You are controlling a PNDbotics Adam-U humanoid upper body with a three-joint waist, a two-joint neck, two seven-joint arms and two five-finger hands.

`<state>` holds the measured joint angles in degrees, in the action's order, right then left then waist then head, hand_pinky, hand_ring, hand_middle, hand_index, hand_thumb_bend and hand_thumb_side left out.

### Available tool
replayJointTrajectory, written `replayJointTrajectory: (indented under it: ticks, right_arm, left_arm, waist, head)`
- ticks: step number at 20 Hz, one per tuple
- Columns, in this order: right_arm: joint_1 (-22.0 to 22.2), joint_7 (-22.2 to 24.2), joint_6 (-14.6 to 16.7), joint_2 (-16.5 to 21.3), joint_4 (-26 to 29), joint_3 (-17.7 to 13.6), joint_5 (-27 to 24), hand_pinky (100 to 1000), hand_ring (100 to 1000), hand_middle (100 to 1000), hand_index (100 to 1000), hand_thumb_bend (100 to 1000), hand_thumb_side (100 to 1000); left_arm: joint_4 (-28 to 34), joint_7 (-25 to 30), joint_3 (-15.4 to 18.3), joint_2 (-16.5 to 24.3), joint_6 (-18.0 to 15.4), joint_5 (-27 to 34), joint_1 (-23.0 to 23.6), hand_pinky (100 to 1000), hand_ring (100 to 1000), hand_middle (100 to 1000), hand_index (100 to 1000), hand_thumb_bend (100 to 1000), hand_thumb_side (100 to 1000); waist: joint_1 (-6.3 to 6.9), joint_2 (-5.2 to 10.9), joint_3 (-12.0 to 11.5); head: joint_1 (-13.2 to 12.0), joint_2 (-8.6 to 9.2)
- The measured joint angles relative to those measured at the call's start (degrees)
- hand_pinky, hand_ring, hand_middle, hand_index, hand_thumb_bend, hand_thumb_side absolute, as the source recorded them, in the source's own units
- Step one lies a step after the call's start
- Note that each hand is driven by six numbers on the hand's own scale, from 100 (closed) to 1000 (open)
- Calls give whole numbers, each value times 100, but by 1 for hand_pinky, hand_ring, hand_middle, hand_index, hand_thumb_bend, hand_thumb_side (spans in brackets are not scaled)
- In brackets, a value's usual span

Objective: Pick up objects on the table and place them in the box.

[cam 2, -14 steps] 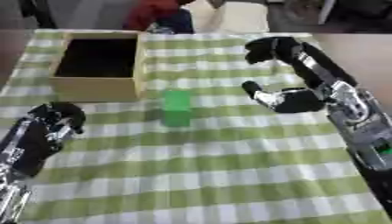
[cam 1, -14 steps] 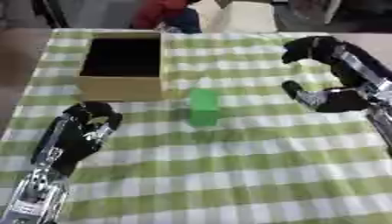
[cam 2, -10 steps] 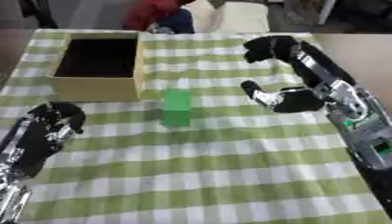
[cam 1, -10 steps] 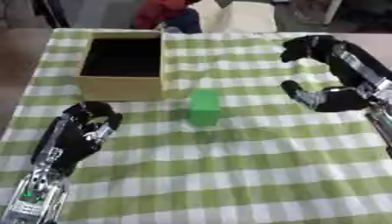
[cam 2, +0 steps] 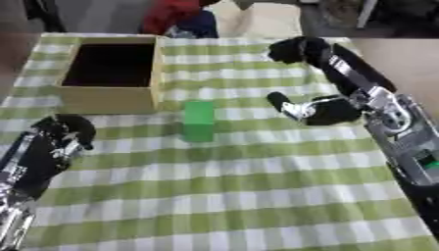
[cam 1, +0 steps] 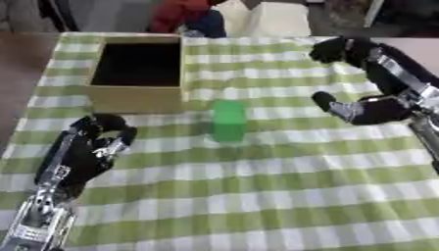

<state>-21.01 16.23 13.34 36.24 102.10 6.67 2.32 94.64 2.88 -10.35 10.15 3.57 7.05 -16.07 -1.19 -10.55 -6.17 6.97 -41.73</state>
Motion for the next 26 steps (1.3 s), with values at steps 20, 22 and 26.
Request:
replayJointTrajectory:
  ticks: [20, 22, 26]
  right_arm:
    - [-747, 630, 58, 404, -456, 575, -239, 862, 839, 778, 889, 355, 274]
    - [-798, 682, 64, 411, -525, 618, -232, 862, 838, 777, 889, 358, 278]
    - [-930, 799, 77, 412, -730, 724, -142, 861, 836, 775, 889, 363, 282]
  left_arm:
    - [20, -9, 3, 0, -5, 0, -19, 528, 712, 600, 636, 522, 265]
    - [40, -36, 15, 0, -11, -8, -31, 528, 712, 599, 635, 523, 263]
    - [75, -75, 44, 0, -18, -22, -80, 527, 711, 599, 635, 526, 261]
  waist:
    - [-1, 0, -156]
    - [-1, 0, -172]
    - [3, 1, -231]
  head:
    - [78, 0]
    - [84, 1]
    - [125, 1]
